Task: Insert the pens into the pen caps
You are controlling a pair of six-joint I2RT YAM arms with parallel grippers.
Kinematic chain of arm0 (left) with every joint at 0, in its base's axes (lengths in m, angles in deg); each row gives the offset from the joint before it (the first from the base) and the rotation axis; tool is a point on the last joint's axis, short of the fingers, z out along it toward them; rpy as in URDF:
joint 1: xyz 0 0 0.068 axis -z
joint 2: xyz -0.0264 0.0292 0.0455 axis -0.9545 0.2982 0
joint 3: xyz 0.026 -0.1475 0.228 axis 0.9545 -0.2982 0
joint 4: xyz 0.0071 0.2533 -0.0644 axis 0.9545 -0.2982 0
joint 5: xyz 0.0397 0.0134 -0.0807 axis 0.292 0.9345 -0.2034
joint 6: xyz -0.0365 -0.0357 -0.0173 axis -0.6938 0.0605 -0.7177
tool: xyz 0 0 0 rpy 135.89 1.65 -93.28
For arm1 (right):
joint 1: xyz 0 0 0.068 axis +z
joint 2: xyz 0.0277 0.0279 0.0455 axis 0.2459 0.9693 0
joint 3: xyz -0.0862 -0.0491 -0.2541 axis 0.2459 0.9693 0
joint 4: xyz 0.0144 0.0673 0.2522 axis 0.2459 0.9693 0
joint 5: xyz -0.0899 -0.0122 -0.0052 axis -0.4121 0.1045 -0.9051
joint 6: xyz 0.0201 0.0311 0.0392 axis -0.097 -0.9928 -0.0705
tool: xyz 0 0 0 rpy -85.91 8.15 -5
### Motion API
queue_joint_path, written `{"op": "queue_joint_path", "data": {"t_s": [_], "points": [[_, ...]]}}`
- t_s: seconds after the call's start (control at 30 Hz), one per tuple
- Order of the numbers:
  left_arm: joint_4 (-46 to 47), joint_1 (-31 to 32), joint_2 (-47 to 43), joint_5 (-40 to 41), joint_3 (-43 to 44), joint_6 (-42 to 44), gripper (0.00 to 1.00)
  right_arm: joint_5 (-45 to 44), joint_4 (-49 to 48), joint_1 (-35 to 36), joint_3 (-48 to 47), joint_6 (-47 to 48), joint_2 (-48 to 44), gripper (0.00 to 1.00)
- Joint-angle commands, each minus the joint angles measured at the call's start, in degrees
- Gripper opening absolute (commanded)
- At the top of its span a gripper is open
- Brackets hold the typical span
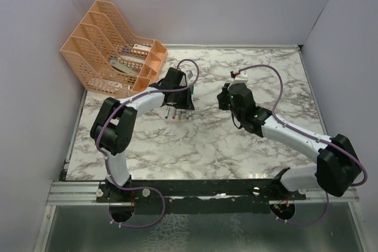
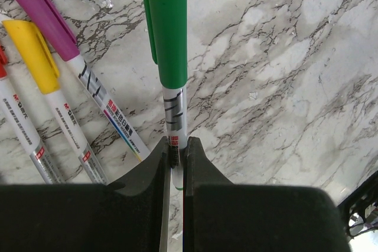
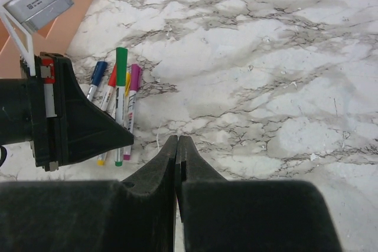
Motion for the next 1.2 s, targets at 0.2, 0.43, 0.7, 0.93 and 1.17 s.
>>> {"op": "queue_joint_path", "data": {"t_s": [0.2,0.43,0.7,0.93,1.17], "points": [[3.6,-0.1,5.9,-5.7,1.8,-3.8,0.07,-2.1,1.4,0.2,1.0,-1.5,-1.7,0.01],[4.6,-0.1,8.2,-5.9,3.0,-5.4,0.17,-0.9,1.1,0.2,1.1,-1.9,-1.1,0.01],[4.8,-0.1,8.9,-5.2,3.5,-6.4,0.27,-0.6,1.0,0.1,0.9,-1.8,-0.5,0.01],[4.8,-0.1,8.5,-4.8,3.1,-6.3,0.27,-0.4,1.0,0.2,0.8,-1.9,-0.1,0.01],[5.4,-0.1,5.2,-4.3,3.0,-6.2,0.29,-1.2,1.3,0.2,1.1,-1.6,-0.6,0.01]]}}
